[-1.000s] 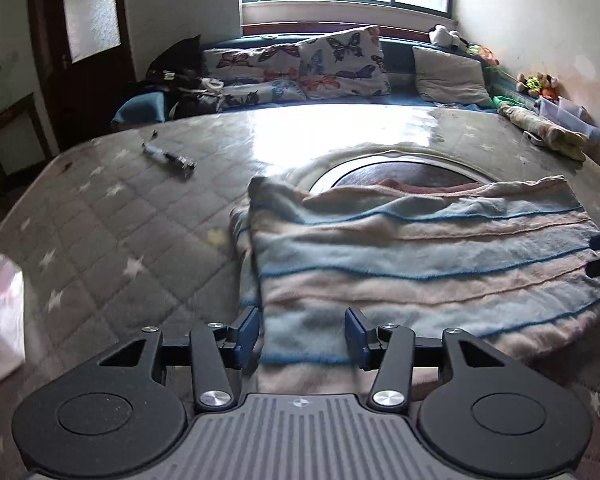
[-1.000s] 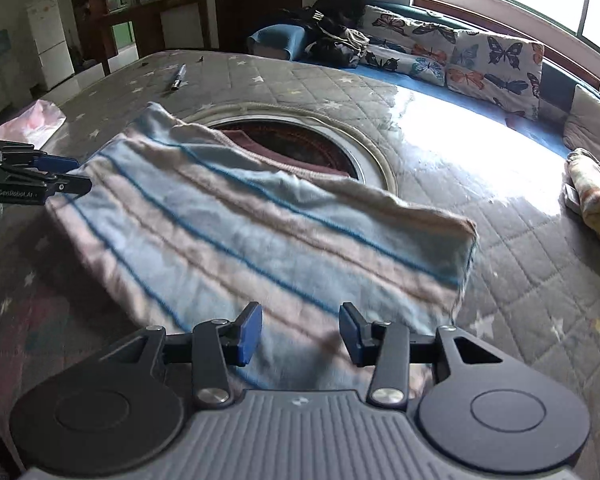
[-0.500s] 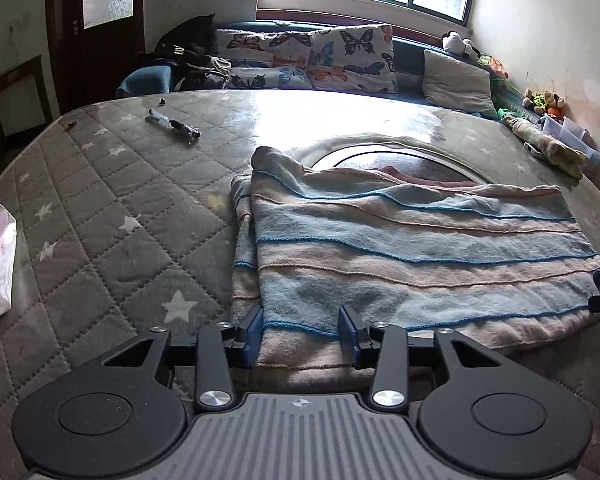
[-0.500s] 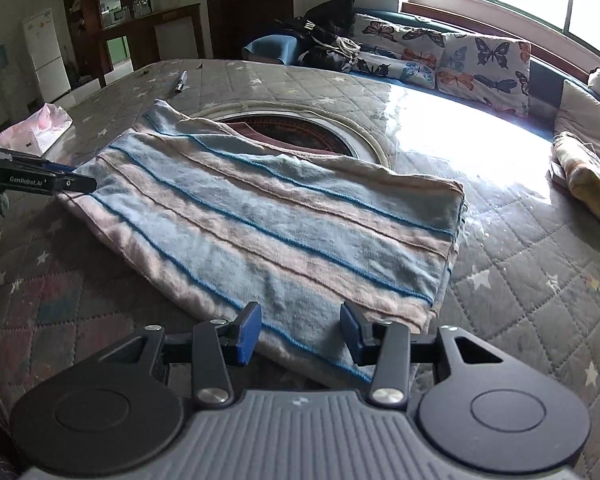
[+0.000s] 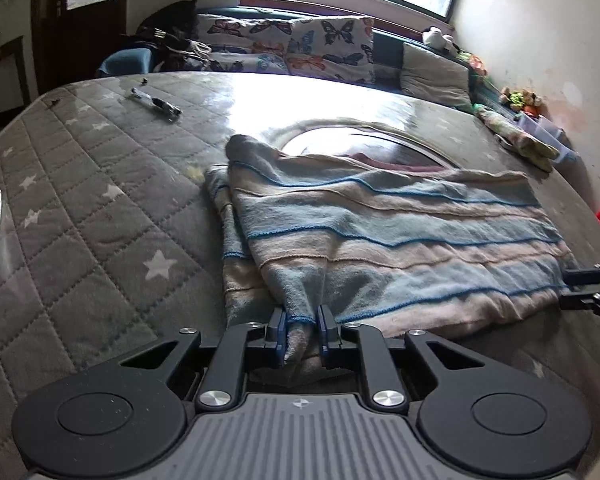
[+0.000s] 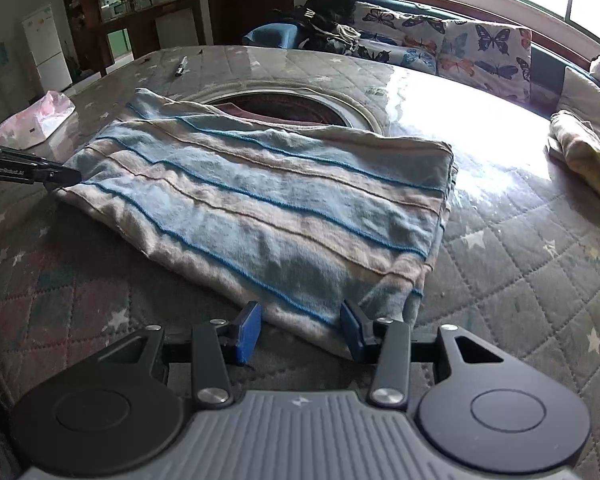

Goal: Fold clothes

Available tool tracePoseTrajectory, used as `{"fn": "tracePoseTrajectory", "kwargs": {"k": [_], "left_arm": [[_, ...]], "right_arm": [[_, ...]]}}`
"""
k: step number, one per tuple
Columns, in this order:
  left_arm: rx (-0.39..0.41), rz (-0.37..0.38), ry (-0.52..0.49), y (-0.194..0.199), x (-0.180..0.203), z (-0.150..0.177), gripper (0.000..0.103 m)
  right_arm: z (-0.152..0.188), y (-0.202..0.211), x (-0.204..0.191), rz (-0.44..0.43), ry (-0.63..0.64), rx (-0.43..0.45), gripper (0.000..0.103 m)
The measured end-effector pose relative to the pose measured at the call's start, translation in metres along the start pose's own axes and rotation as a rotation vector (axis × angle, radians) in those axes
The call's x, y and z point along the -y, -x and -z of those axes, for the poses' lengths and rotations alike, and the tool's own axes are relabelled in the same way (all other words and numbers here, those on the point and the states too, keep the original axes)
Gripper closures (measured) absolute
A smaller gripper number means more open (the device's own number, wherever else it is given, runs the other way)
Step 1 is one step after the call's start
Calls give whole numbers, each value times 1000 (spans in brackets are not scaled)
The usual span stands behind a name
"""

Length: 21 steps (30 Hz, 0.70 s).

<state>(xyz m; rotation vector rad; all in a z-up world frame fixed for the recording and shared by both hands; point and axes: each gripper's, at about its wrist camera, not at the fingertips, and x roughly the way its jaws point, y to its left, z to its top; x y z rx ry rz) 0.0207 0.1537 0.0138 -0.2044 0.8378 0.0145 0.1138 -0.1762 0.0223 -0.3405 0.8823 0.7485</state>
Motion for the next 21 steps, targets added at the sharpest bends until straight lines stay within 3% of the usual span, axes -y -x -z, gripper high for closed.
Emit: {"fn": "tracePoseTrajectory", "kwargs": {"k": [5,13,17,19,21], "left_arm": [[-8,13,-18,7,-1,5,87],[13,-57,-49,8,2,0,81],[32,-110,-78,8,8,3,63],[21,-109,-70,5,6,4,63],[13,-92,-63,4,3,5,69]], "right_arm": [[1,4,2,6,-2,3,60],[0,26,36,74,-146,97,60],[8,16,52,60,-232,59,61],[13,11,53,55,-248,53,66],[17,10,50,57,-246,62,87]]}}
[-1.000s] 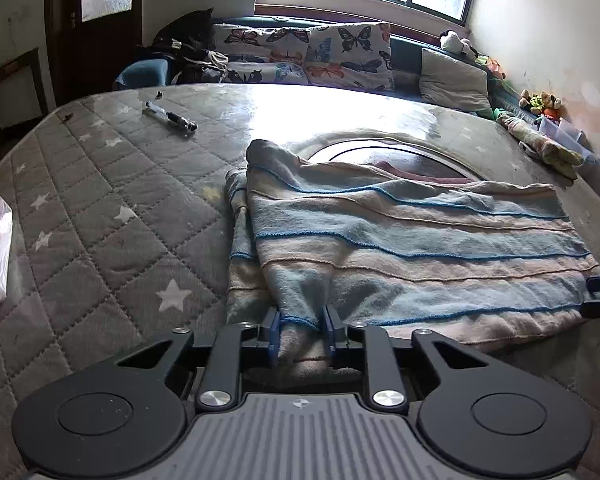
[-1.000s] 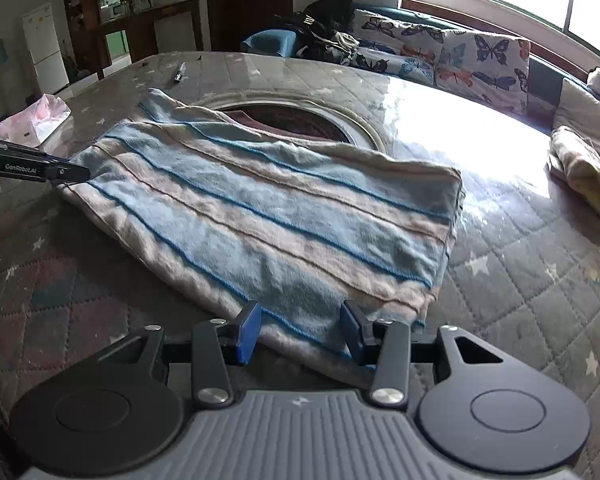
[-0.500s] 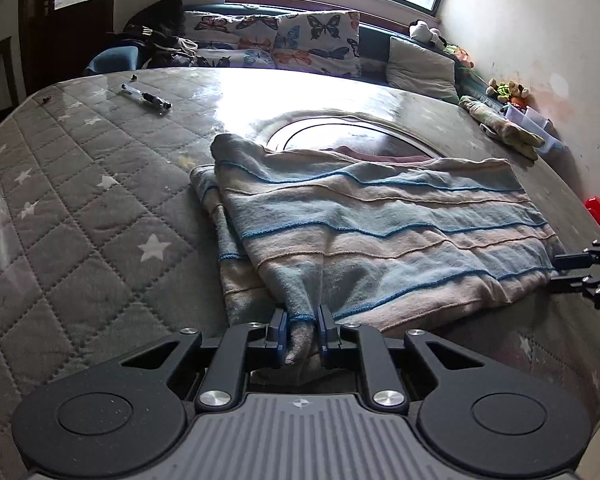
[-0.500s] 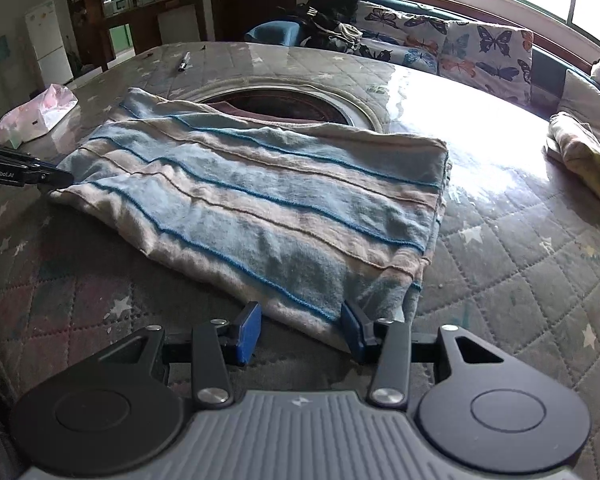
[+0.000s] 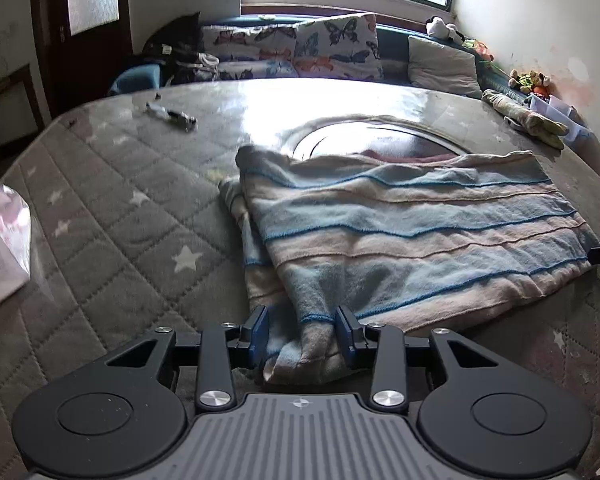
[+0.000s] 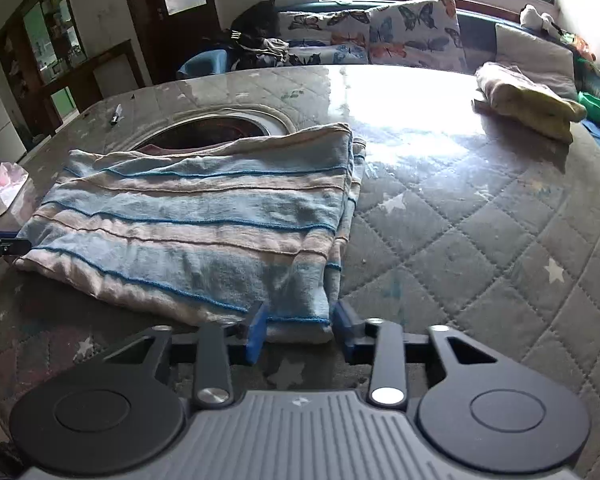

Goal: Fold clothes

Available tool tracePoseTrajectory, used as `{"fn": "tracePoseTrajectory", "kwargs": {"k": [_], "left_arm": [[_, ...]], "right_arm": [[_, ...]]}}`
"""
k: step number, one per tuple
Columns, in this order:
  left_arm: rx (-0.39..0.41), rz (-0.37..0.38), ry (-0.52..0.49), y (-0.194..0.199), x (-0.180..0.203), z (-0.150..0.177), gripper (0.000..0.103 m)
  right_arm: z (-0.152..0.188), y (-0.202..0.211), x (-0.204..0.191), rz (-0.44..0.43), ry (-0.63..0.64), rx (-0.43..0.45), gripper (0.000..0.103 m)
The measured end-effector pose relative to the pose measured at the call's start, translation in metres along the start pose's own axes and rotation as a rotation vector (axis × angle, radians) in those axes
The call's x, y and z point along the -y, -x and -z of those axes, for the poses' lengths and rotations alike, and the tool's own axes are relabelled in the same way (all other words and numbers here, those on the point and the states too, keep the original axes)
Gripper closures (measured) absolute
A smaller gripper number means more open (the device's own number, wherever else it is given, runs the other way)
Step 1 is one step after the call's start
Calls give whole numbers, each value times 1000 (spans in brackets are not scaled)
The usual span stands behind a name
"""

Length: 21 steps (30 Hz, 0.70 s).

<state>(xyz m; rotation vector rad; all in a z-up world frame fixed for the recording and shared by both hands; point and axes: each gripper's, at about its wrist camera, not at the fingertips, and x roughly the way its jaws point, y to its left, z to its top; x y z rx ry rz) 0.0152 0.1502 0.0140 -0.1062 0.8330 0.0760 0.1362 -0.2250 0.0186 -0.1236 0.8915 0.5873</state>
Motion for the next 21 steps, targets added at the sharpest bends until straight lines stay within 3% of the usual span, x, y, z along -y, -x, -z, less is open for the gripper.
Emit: {"fn": "tracePoseTrajectory", "kwargs": {"k": [2,5,12,17,21], "left_arm": [[-6,29,3,1,-1,0,80],[-19,65,-24,5,-1,2,86],[-17,86,-79,16,-5,4,78],[64,44,-82,30,-10,-12,69],[105,48,-59,28,-9,-30,70]], "right_arm": [[3,5,-2,-5,-1,4,89],[8,15,-5,-10,14,2,91],[24,41,-5,5,38,-61,85],[3,52,0,20,35,10,82],[-23,40,1,30,39,56,82]]}}
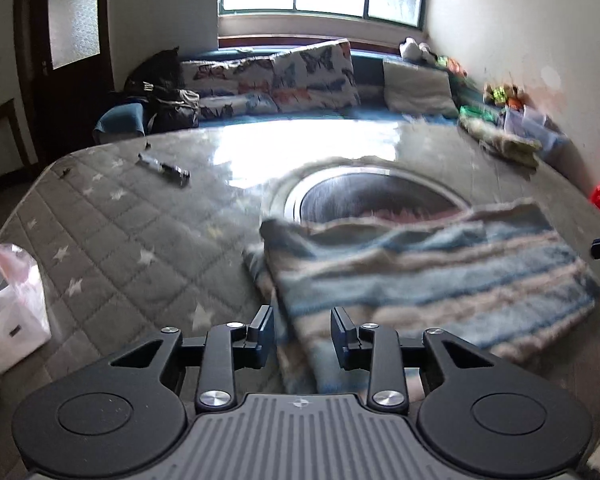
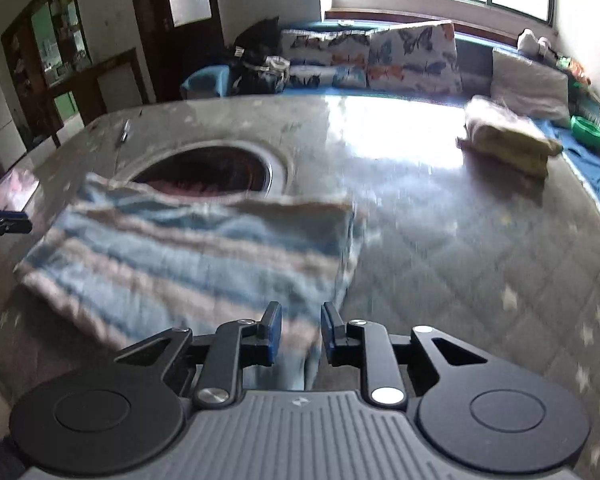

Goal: Fold clothes

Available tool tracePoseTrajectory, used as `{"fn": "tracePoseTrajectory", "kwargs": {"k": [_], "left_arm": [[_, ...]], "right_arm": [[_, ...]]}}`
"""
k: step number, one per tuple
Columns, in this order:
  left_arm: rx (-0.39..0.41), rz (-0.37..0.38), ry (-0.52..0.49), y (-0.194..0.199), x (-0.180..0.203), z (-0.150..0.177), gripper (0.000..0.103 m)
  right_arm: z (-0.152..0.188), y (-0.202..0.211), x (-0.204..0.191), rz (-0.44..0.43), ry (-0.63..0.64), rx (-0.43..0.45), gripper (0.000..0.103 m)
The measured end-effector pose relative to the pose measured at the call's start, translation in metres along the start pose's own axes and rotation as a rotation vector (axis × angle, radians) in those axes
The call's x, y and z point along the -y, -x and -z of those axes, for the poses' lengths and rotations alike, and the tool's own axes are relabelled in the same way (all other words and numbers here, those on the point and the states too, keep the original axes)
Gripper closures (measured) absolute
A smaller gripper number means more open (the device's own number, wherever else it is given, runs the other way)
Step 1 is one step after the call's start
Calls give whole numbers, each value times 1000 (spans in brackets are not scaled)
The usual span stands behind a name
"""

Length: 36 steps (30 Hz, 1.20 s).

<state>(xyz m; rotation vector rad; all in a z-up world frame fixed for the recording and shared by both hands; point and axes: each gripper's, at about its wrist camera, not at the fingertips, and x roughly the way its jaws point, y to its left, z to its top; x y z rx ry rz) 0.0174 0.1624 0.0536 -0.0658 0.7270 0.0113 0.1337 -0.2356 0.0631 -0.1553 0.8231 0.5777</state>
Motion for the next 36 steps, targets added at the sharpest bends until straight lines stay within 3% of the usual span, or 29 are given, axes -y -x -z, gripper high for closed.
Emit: {"fn": "tracePoseTrajectory", "kwargs": {"k": [6,17,22,26,30,36], "left_arm": [[-10,31,-4,-41,15,-22,70],[-71,-35,35,-104,-5,-41,76],[-54,-29,30,-96,-3,-43,76],[-37,34,22,-89,12,-43,76],[-57,84,-20,-97,33,-39,75],[-80,48,-8,-114,31,-38,72]], "right_arm": [[-30,-47,2,16,-11,12,82],[-55,-115,17,63,-106,-5,82],[-61,-114,11,94,-80,18,82],[-63,-112,-3,30,-43,9,80],[-60,-129,-13,27,-14,-26,77],[-65,-126,-16,39,-20,-20,76]]}}
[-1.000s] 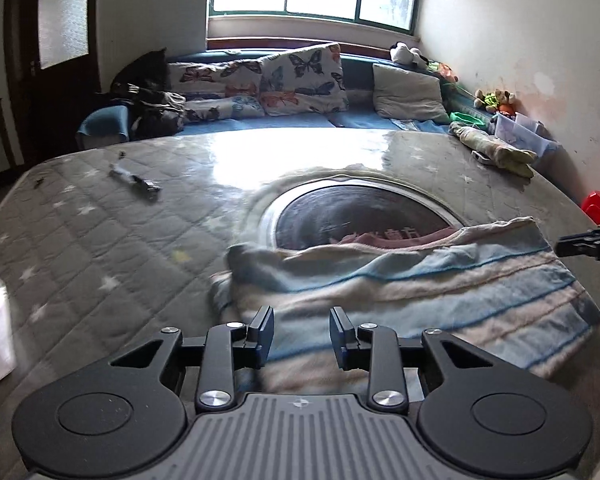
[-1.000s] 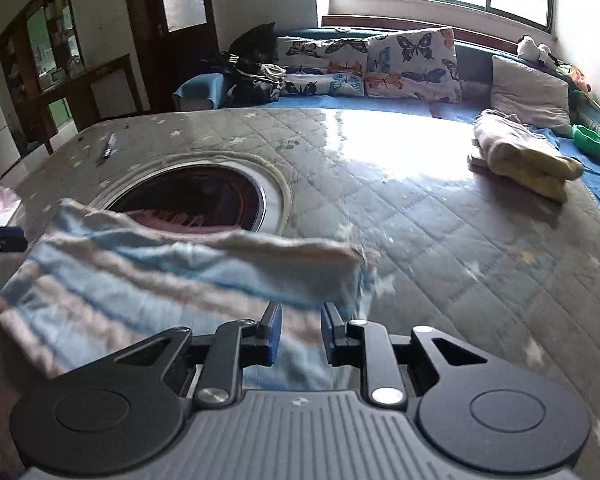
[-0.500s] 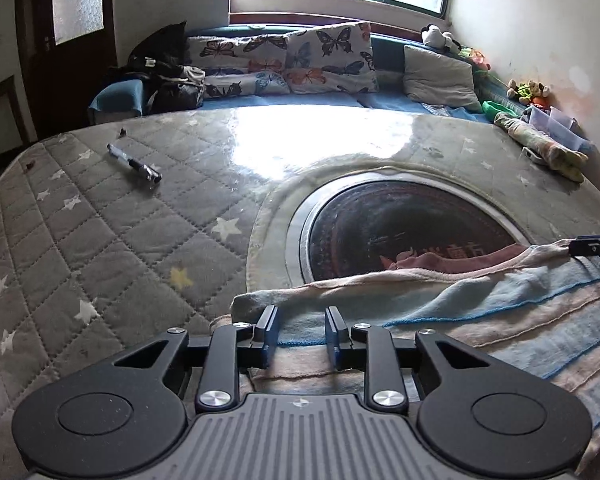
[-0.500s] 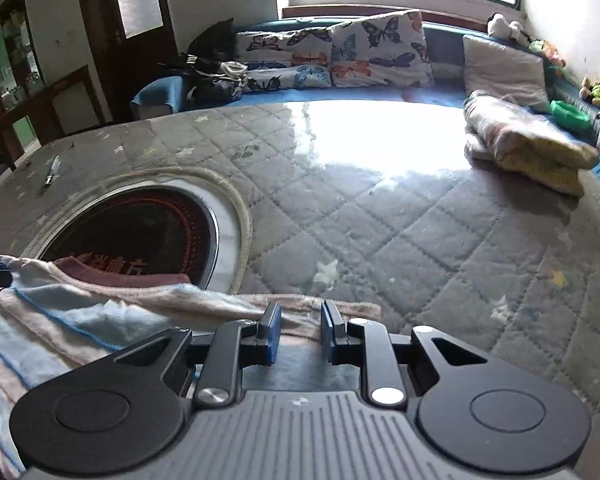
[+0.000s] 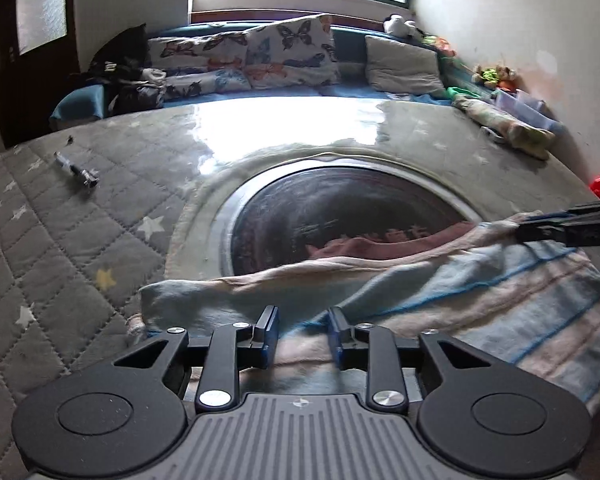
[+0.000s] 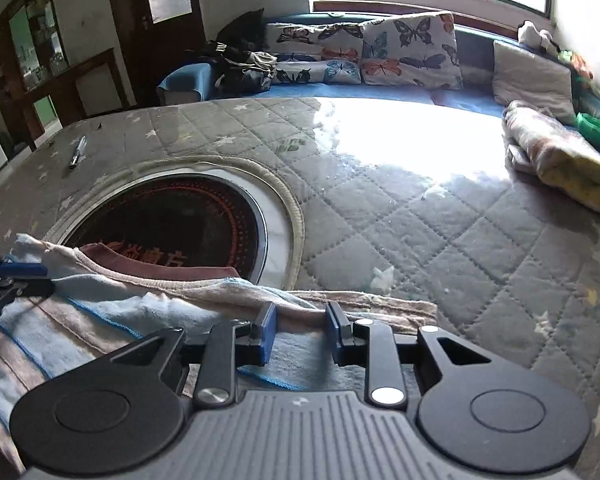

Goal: Fold clothes

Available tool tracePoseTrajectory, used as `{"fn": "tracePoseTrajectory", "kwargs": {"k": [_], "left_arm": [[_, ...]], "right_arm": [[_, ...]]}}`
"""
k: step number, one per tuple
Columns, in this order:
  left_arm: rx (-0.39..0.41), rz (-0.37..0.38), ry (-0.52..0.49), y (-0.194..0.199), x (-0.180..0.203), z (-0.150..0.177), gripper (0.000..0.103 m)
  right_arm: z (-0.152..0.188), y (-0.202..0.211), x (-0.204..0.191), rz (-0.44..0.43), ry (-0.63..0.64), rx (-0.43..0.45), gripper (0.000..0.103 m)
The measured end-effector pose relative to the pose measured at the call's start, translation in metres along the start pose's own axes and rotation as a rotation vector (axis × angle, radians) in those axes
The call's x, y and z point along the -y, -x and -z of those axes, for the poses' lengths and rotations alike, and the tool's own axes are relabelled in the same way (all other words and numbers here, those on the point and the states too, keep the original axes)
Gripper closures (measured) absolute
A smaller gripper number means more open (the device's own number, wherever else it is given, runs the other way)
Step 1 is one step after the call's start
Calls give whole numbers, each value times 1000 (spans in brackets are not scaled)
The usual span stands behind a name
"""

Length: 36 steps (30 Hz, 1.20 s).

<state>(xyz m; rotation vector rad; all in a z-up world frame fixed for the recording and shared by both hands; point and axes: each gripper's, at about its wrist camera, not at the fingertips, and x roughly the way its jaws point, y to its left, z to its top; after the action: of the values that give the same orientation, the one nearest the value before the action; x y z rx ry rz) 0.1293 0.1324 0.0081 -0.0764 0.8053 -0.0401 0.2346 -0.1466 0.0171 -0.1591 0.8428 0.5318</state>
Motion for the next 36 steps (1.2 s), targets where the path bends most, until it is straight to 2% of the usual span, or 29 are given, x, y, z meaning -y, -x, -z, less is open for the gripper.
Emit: {"fn": "tracePoseTrajectory", "kwargs": {"k": [5,8,10,13,17,22,27,31,33,36], "left_arm": [[31,-24,22,22,-10,6,71],[45,-65,65,46,-22,20,51],[47,-86,88,62,-28,33,49],[24,-128,145,83,-35,57,38],[0,-163,219,103,-37,81,36],[0,-106,268,114,-29,93,38],[-13,-106,277,111,-22,98,48],[-10,-72,316,111,-25,98,69],[-9,-47,338,111,-27,98,84],[29,-23,349,122,-26,93,89]], "right_arm": [[4,20,-16,-34,43,22,67],[8,30,-37,-76,102,25,65],[10,34,-50,-105,139,23,63],[13,39,-74,-152,195,21,59],[16,42,-105,-221,247,10,59],[24,44,-139,-297,309,-1,59],[37,41,-157,-318,353,-35,59],[45,36,-160,-327,353,-62,59],[43,37,-158,-331,340,-63,59],[38,41,-154,-340,311,-57,59]]}}
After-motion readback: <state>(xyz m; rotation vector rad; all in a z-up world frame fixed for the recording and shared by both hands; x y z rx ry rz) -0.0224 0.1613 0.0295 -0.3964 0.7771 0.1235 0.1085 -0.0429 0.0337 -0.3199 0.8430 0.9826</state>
